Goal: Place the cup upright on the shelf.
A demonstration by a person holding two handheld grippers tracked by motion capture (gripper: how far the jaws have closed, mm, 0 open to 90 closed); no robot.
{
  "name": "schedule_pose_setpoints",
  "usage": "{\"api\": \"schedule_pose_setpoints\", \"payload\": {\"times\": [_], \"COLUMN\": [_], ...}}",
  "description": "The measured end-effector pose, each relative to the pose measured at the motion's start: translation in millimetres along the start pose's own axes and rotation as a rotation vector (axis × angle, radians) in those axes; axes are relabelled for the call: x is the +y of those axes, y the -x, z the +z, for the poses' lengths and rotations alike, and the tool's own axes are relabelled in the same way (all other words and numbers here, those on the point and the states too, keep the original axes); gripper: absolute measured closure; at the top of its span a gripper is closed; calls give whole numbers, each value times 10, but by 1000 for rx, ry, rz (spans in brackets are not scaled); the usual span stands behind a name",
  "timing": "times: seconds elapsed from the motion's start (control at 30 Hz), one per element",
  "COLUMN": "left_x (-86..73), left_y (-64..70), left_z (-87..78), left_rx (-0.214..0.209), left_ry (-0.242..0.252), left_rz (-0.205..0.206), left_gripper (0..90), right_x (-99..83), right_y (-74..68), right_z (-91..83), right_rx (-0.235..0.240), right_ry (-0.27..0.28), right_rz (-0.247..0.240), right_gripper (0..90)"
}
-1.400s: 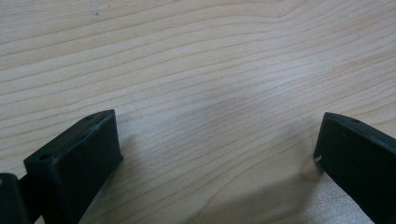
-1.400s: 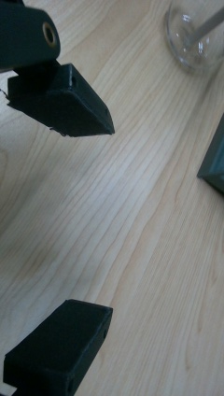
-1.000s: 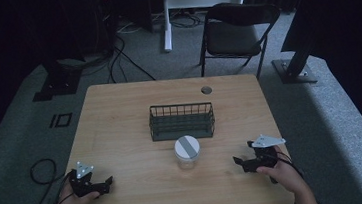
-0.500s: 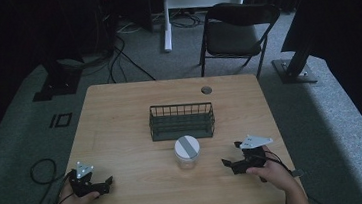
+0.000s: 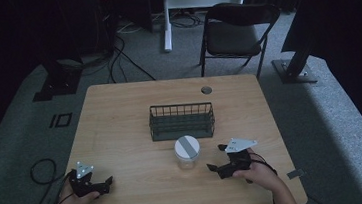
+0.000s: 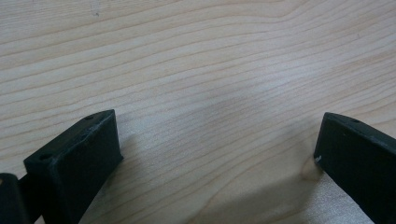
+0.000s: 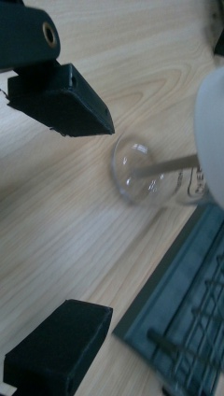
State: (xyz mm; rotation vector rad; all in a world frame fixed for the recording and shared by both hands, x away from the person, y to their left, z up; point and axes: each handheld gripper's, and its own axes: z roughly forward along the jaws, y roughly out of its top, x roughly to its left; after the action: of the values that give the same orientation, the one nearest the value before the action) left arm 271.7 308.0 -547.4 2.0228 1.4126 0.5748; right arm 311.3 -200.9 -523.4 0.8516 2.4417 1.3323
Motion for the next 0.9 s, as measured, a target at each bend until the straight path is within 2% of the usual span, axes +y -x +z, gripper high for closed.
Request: {"api": "schedule_pose_setpoints", "payload": {"times": [0.07,0.17,0.37,0.47,0.53,0.9], "left_x": [0,0,0,0,0,0], "left_y": [0,0,0,0,0,-1], "left_z": [0,0,0,0,0,-1], "left_rx": [0,0,0,0,0,0], "left_ry": [0,-1,0,0,-1,-1], "left_rz": [0,-1,0,0,0,0], "left_gripper": [7,7,7,7,7,7], "right_x": [6,32,61,78,110,164], "right_y": [-12,-53,-125,-139,-167,-270], "right_z": [16,66,139,160,194,311], "right_rx": [-1,28,54,58,69,67], "right_ry": [3,26,50,58,83,144], "right_rz": [-4,-4,-28,-25,-18,-11], "right_gripper": [110,110,110,110,110,110]}}
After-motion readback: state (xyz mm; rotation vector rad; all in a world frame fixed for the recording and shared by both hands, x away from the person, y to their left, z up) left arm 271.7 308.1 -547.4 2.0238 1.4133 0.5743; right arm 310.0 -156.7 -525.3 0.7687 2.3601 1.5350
